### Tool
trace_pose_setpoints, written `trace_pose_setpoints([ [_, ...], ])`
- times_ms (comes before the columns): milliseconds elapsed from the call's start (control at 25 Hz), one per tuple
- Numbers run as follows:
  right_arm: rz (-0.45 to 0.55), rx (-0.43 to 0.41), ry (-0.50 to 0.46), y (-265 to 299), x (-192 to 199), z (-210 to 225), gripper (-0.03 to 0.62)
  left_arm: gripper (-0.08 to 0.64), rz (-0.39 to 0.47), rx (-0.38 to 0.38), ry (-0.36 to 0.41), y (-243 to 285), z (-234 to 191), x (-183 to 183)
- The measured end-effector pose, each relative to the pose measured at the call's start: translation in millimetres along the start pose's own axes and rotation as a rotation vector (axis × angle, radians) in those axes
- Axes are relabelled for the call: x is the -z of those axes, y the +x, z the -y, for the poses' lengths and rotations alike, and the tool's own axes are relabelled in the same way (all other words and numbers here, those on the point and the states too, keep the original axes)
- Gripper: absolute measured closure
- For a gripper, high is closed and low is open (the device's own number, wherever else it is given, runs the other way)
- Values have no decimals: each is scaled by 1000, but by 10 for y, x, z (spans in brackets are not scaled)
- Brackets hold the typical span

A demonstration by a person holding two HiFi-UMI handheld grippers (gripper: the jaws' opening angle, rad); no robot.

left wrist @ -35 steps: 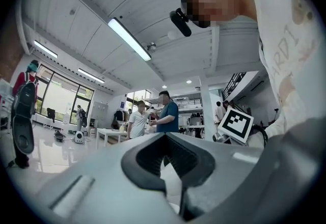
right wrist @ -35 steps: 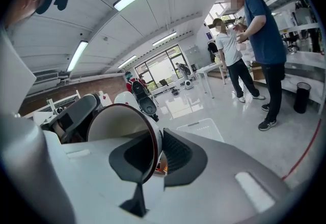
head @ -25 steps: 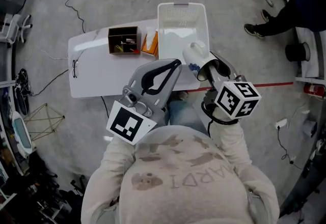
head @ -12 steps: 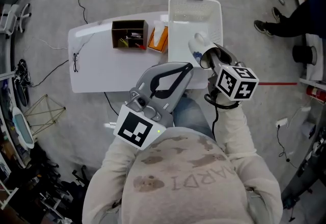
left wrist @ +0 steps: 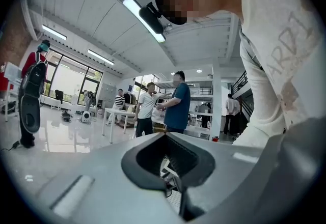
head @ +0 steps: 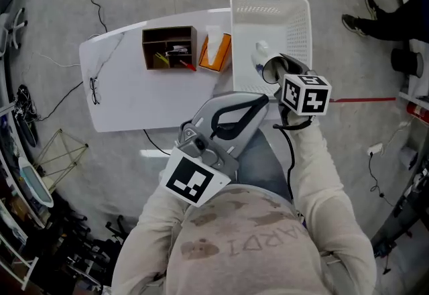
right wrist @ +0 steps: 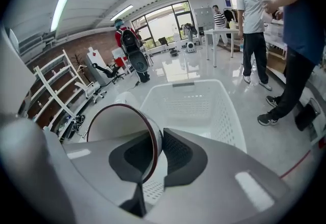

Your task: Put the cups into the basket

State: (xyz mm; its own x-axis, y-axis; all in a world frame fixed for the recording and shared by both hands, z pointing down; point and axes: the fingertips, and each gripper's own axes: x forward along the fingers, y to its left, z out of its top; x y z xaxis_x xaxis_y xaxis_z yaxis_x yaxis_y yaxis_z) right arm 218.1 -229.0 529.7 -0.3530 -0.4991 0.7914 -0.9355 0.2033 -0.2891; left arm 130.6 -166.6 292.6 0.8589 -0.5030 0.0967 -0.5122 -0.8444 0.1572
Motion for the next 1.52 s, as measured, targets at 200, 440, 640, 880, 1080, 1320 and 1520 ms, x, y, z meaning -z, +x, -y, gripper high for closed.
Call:
trace_pose_setpoints([
  [200,-92,32,-25,422,205,135,534,558,-11,63,-42,107,-129,243],
  [440,-196,33,-54,877,440,286,534,558,8,108,-80,213,-192,420],
  [640,-277,40,-78,1214,603,389,534,558,25,117,-134,213,-262,513],
  [880,-357,68,-121,1530,763,478,532,558,-4,86,-123,167,-461,670],
  [1080,-414,91,-160,1716,904,522,532,558,-26,60,-119,119,-621,783],
  [1320,-461,115,-197,1847,1036,576,532,558,-37,39,-116,85,-737,850],
  [1520,-487,128,-238,1900,1140,611,532,558,-41,33,-109,68,-795,863],
])
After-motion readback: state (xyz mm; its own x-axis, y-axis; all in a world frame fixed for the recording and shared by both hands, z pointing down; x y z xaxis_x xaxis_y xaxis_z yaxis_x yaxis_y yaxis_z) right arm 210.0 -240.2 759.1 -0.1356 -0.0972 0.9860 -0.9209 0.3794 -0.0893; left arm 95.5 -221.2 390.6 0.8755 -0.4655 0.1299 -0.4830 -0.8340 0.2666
